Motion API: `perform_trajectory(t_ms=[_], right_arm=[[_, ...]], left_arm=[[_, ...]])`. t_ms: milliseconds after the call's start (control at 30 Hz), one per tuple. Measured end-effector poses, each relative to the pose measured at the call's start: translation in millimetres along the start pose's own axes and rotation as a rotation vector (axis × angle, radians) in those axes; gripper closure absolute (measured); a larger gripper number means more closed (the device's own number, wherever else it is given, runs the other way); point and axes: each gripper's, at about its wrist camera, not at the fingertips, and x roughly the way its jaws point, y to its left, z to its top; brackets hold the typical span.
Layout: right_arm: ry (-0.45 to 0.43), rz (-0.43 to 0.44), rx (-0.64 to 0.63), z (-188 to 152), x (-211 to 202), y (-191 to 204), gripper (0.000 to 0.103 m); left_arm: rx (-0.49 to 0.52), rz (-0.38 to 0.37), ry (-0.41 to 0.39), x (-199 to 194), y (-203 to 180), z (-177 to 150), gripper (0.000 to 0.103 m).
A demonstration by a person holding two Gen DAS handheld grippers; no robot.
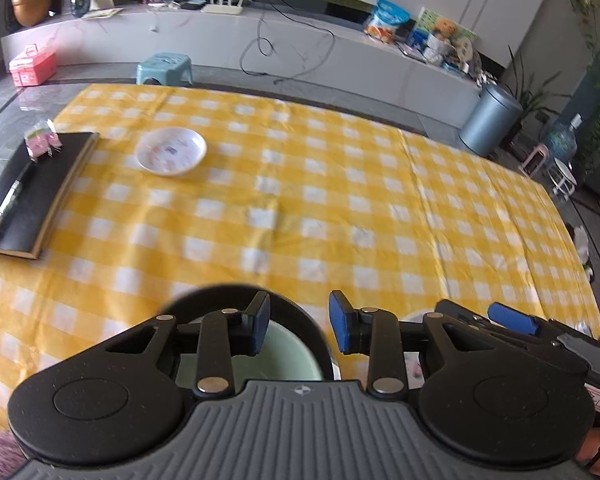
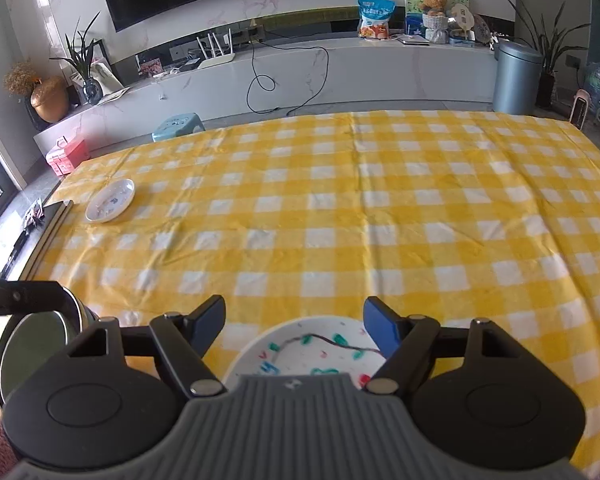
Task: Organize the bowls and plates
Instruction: 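Move both grippers to the small white sticker plate and close on its rim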
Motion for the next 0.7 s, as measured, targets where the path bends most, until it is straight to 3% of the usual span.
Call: perform_trajectory(t_ms=[267,500,700], right_arm=[[0.029,0.054,-0.039,28,31,38,0.027],[0.042,0.151,-0.082,60,71,75,0.027],[0.061,0.208,-0.138,89,117,113,0.036]], left_arm=[[-0.017,0.049,-0.044,6,51,37,0.065],[-0.032,0.048,-0.067,28,93,65,0.065],[-0.064,0.049,-0.078,66,128,82,0.065]])
